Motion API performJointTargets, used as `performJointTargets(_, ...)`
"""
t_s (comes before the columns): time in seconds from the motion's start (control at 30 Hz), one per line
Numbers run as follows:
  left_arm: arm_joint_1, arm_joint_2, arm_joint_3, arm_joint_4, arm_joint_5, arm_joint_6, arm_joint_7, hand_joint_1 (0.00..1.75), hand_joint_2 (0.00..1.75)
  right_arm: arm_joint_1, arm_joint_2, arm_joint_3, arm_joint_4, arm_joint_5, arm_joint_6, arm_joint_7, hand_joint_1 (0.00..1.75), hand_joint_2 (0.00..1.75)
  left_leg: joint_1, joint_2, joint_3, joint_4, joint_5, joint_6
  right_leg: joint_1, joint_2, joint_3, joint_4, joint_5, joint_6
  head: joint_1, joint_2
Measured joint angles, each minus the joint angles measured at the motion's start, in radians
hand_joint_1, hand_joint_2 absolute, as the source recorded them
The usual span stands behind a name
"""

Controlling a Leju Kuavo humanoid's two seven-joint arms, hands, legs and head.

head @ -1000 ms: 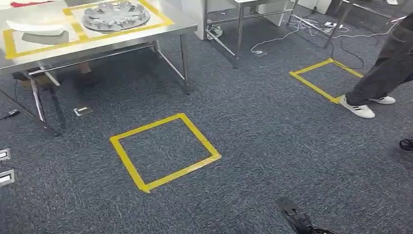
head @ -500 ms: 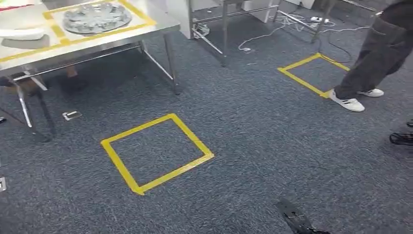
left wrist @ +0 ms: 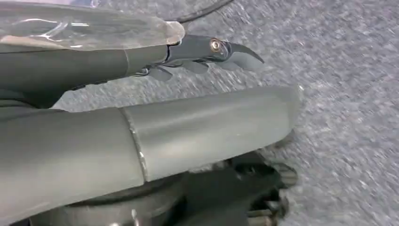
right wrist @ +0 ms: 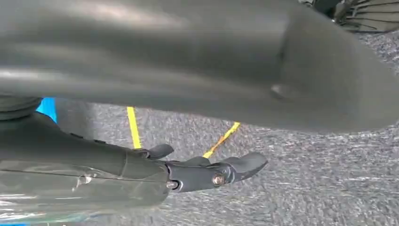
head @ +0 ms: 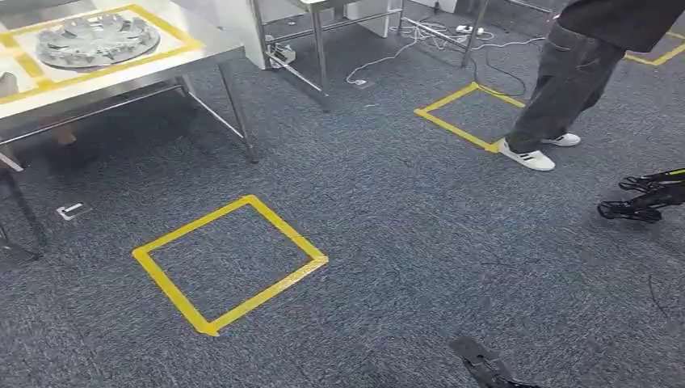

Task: Take the parts from the cabinet and place them on the table.

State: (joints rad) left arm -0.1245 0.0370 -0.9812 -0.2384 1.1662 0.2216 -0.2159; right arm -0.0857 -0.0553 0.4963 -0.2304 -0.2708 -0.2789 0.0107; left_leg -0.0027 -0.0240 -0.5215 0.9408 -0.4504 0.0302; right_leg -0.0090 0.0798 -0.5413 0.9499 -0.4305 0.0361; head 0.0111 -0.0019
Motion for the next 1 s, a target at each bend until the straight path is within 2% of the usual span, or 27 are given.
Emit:
performJointTargets(0.03, 0.0, -0.002, -0.001, 0.0, -0.004, -0.001, 0.003, 0.0, 0.0, 0.001, 0.0, 0.0, 0.001, -0.015, 0.0, -0.003, 0.0, 0.0, 0.006, 0.012, 0.005, -0.01, 0.006, 0.003, -0.004, -0.015, -0.001, 0.015, -0.01, 0.001, 0.001, 0.0)
performJointTargets(0.07, 0.0, -0.002, -0.001, 0.0, -0.008, 0.0, 0.005, 0.0, 0.0, 0.001, 0.0, 0.0, 0.001, -0.032, 0.0, -0.006, 0.0, 0.0, 0.006, 0.015, 0.006, -0.013, 0.007, 0.008, 0.001, -0.043, -0.018, 0.053, -0.039, 0.004, 0.006, 0.0)
performJointTargets(0.1, 0.0, -0.002, -0.002, 0.0, -0.01, 0.0, 0.007, 0.0, 0.0, 0.001, 0.0, -0.001, 0.002, -0.045, 0.0, -0.01, 0.0, 0.0, 0.005, 0.021, 0.006, -0.013, 0.007, 0.009, 0.0, -0.057, -0.054, 0.129, -0.086, 0.007, 0.016, 0.0)
performJointTargets(0.17, 0.001, -0.002, -0.006, 0.0, -0.012, 0.001, 0.014, 0.0, 0.0, 0.002, 0.0, -0.001, 0.002, -0.061, 0.006, -0.014, 0.0, 0.0, 0.004, 0.035, 0.006, -0.012, 0.006, 0.01, -0.001, -0.067, -0.13, 0.296, -0.158, 0.014, 0.023, 0.0)
performJointTargets(0.2, 0.001, -0.003, -0.009, 0.0, -0.013, 0.004, 0.014, 0.0, 0.0, 0.004, 0.001, -0.001, 0.002, -0.065, 0.008, -0.014, 0.0, 0.0, 0.004, 0.04, 0.006, -0.012, 0.006, 0.01, -0.002, -0.069, -0.147, 0.336, -0.163, 0.017, 0.026, 0.0)
performJointTargets(0.23, 0.001, -0.003, -0.01, 0.0, -0.013, 0.007, 0.015, 0.0, 0.0, 0.006, 0.001, -0.002, 0.002, -0.07, 0.011, -0.014, 0.0, 0.0, 0.004, 0.046, 0.007, -0.011, 0.005, 0.009, -0.005, -0.071, -0.139, 0.32, -0.143, 0.019, 0.029, 0.0)
performJointTargets(0.27, 0.0, -0.005, -0.011, 0.0, -0.013, 0.007, 0.015, 0.0, 0.0, 0.007, 0.001, -0.002, 0.004, -0.071, 0.014, -0.014, 0.0, 0.0, 0.005, 0.051, 0.008, -0.01, 0.004, 0.008, -0.007, -0.074, -0.106, 0.253, -0.103, 0.018, 0.033, 0.0)
performJointTargets(0.3, 0.0, -0.005, -0.012, 0.0, -0.014, 0.007, 0.015, 0.0, 0.0, 0.006, 0.001, -0.002, 0.005, -0.071, 0.014, -0.014, 0.0, 0.0, 0.006, 0.054, 0.01, -0.009, 0.002, 0.005, -0.01, -0.08, -0.056, 0.159, -0.058, 0.018, 0.036, 0.0)
performJointTargets(0.33, -0.001, -0.006, -0.014, 0.0, -0.014, 0.008, 0.015, 0.0, 0.0, 0.006, 0.001, -0.002, 0.005, -0.071, 0.014, -0.014, 0.0, 0.0, 0.007, 0.059, 0.013, -0.006, -0.001, 0.0, -0.011, -0.094, -0.002, 0.059, -0.017, 0.019, 0.039, 0.0)
performJointTargets(0.37, -0.002, -0.004, -0.015, 0.0, -0.014, 0.008, 0.015, 0.0, 0.0, 0.005, 0.002, -0.001, 0.005, -0.071, 0.014, -0.014, 0.0, 0.0, 0.002, 0.062, 0.013, -0.003, -0.005, -0.006, -0.008, -0.113, 0.023, 0.004, -0.024, 0.016, 0.043, 0.0)
performJointTargets(0.4, -0.004, -0.004, -0.016, 0.0, -0.015, 0.008, 0.015, 0.0, 0.0, 0.005, 0.002, -0.002, 0.005, -0.071, 0.015, -0.014, 0.0, 0.0, -0.002, 0.062, 0.011, 0.001, -0.007, -0.01, -0.005, -0.1, 0.022, 0.001, -0.015, 0.003, 0.042, 0.0)
performJointTargets(0.47, -0.007, -0.004, -0.018, 0.0, -0.015, 0.009, 0.015, 0.0, 0.0, 0.007, 0.003, -0.002, 0.006, -0.07, 0.016, -0.014, 0.0, 0.0, -0.001, 0.068, 0.012, -0.002, -0.004, -0.019, -0.001, -0.092, 0.017, 0.005, -0.016, -0.006, 0.026, 0.0)
performJointTargets(0.5, -0.008, -0.004, -0.018, 0.0, -0.015, 0.009, 0.015, 0.0, 0.0, 0.008, 0.003, -0.002, 0.007, -0.07, 0.016, -0.014, 0.0, 0.0, 0.001, 0.072, 0.013, -0.003, -0.004, -0.024, 0.0, -0.087, 0.016, 0.003, -0.013, -0.014, 0.025, 0.0)
performJointTargets(0.53, -0.008, -0.004, -0.018, 0.0, -0.016, 0.009, 0.015, 0.0, 0.0, 0.008, 0.003, -0.002, 0.007, -0.07, 0.016, -0.014, 0.0, 0.0, 0.005, 0.067, 0.012, -0.002, -0.007, -0.027, -0.006, -0.084, 0.019, -0.004, -0.007, -0.023, 0.027, 0.0)
performJointTargets(0.57, -0.009, -0.004, -0.019, 0.0, -0.016, 0.009, 0.015, 0.0, 0.0, 0.008, 0.003, -0.002, 0.007, -0.07, 0.016, -0.014, 0.0, 0.0, 0.006, 0.052, -0.001, 0.034, -0.037, -0.034, -0.006, -0.082, 0.018, -0.006, -0.004, -0.028, 0.021, 0.0)
performJointTargets(0.6, -0.01, -0.004, -0.02, 0.0, -0.016, 0.009, 0.015, 0.0, 0.0, 0.007, 0.003, -0.002, 0.007, -0.07, 0.016, -0.014, 0.0, 0.0, 0.007, 0.04, -0.037, 0.115, -0.086, -0.038, -0.006, -0.08, 0.014, -0.005, -0.002, -0.031, 0.011, 0.0)
performJointTargets(0.67, -0.007, -0.004, -0.023, 0.0, -0.016, 0.009, 0.015, 0.0, 0.0, 0.007, 0.003, -0.002, 0.007, -0.07, 0.016, -0.014, 0.0, 0.0, 0.008, 0.032, -0.123, 0.295, -0.165, -0.042, -0.004, -0.072, 0.009, -0.005, -0.001, -0.034, 0.003, 0.0)
performJointTargets(0.7, -0.005, -0.005, -0.024, 0.0, -0.016, 0.009, 0.015, 0.0, 0.0, 0.008, 0.003, -0.002, 0.007, -0.07, 0.016, -0.014, 0.0, 0.0, 0.008, 0.032, -0.15, 0.348, -0.177, -0.042, -0.002, -0.067, 0.008, -0.005, -0.001, -0.034, 0.002, 0.0)
performJointTargets(0.73, -0.005, -0.005, -0.024, 0.0, -0.016, 0.009, 0.015, 0.0, 0.0, 0.008, 0.003, -0.002, 0.007, -0.07, 0.016, -0.014, 0.0, 0.0, 0.008, 0.031, -0.152, 0.348, -0.163, -0.039, -0.001, -0.061, 0.008, -0.005, 0.0, -0.034, 0.002, 0.0)
performJointTargets(0.77, -0.004, -0.005, -0.024, 0.0, -0.016, 0.009, 0.015, 0.0, 0.0, 0.008, 0.003, -0.002, 0.007, -0.07, 0.016, -0.014, 0.0, 0.0, 0.008, 0.03, -0.126, 0.292, -0.124, -0.034, 0.001, -0.053, 0.01, -0.005, 0.0, -0.034, 0.001, 0.0)
performJointTargets(0.83, -0.005, -0.003, -0.024, 0.0, -0.016, 0.009, 0.015, 0.0, 0.0, 0.008, 0.003, -0.002, 0.007, -0.07, 0.016, -0.014, 0.0, 0.0, 0.004, 0.018, -0.03, 0.098, -0.028, -0.02, 0.001, -0.04, 0.015, -0.005, 0.0, -0.033, 0.0, 0.0)
performJointTargets(0.87, -0.006, -0.001, -0.025, 0.0, -0.016, 0.009, 0.015, 0.0, 0.0, 0.008, 0.005, -0.002, 0.007, -0.07, 0.016, -0.014, 0.0, 0.0, 0.001, -0.006, 0.009, 0.018, -0.004, -0.011, 0.0, -0.036, 0.014, -0.005, 0.0, -0.032, -0.002, 0.0)
performJointTargets(0.9, -0.009, 0.0, -0.026, 0.0, -0.017, 0.009, 0.015, 0.0, 0.0, 0.006, 0.006, -0.002, 0.007, -0.07, 0.017, -0.014, 0.0, 0.0, -0.002, -0.006, 0.014, -0.002, -0.009, -0.011, 0.007, -0.031, 0.011, 0.0, 0.0, -0.027, -0.005, 0.0)
performJointTargets(0.93, -0.01, 0.0, -0.026, 0.0, -0.017, 0.009, 0.015, 0.0, 0.0, 0.006, 0.006, -0.002, 0.008, -0.069, 0.018, -0.013, 0.0, 0.0, -0.003, -0.001, 0.011, -0.001, -0.007, -0.012, 0.005, -0.027, 0.008, -0.002, 0.002, -0.022, -0.002, 0.0)
performJointTargets(1.0, -0.011, -0.001, -0.026, 0.0, -0.016, 0.009, 0.016, 0.0, 0.0, 0.008, 0.006, -0.001, 0.008, -0.067, 0.019, -0.012, 0.0, 0.0, -0.005, 0.005, 0.011, -0.001, -0.006, -0.005, 0.0, -0.019, 0.008, -0.006, 0.005, -0.01, -0.002, 0.0)
